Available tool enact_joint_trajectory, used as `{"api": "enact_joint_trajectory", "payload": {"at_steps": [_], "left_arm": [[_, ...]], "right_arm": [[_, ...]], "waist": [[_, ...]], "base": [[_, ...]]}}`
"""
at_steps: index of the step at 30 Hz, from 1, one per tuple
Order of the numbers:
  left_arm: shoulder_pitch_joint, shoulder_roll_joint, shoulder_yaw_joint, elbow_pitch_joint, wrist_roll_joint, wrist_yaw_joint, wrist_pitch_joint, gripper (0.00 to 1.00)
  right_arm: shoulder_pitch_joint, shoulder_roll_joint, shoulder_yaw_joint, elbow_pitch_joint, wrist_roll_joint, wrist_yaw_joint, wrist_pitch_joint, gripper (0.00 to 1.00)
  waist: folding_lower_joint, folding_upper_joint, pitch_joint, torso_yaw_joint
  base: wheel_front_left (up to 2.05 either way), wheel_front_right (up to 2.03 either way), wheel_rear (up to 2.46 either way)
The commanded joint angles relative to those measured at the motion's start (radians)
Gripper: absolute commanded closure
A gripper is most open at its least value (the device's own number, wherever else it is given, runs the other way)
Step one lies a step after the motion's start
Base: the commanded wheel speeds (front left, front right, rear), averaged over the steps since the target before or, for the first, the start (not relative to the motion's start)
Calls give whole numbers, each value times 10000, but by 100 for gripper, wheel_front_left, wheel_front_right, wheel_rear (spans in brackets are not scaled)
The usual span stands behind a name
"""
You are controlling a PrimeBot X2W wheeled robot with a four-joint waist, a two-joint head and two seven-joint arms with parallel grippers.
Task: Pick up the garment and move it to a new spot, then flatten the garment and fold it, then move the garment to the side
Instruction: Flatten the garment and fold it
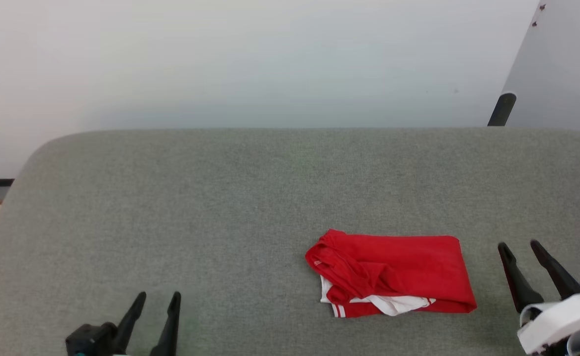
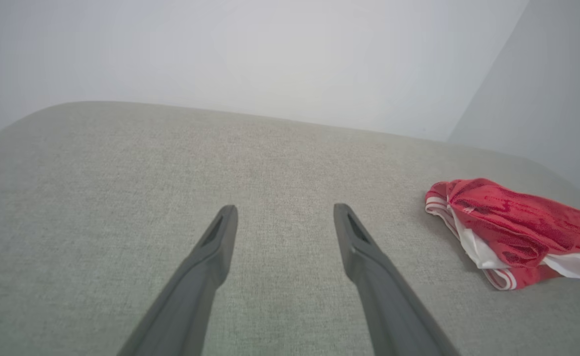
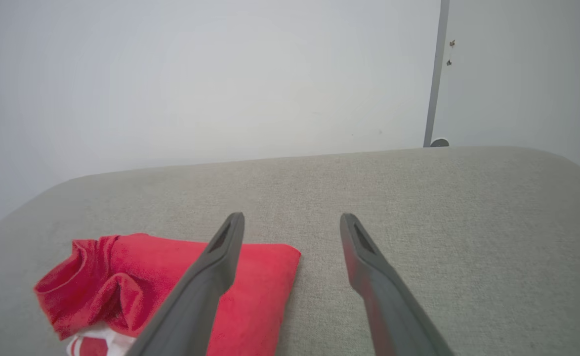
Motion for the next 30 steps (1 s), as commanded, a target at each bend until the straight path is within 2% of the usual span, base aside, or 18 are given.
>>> {"api": "enact_joint_trajectory", "payload": {"at_steps": [1, 5, 11, 23, 30], "left_arm": [[69, 44, 61, -141, 133, -24, 3, 0], [457, 68, 270, -547, 324, -24, 4, 0], [1089, 17, 617, -1065, 577, -24, 4, 0], [2757, -104, 1430, -2003, 581, 76, 3, 0], [3013, -191, 1465, -2290, 553, 92, 4, 0]], "right_arm": [[154, 40, -137, 80, -221, -1, -151, 0], [428, 238, -288, 143, -929, -1, -440, 0], [1045, 524, -909, -172, -1399, -1, -582, 0], [2931, 1008, -2784, -1581, -1677, -1, -413, 0], [3483, 1403, -3220, -2290, -1778, -1, -8, 0]], "waist": [[0, 0, -91, 25], [0, 0, -202, 23], [0, 0, -386, 75], [0, 0, -526, 152], [0, 0, -528, 219]], "base": [[0, 0, 0], [0, 0, 0], [0, 0, 0], [0, 0, 0], [0, 0, 0]]}}
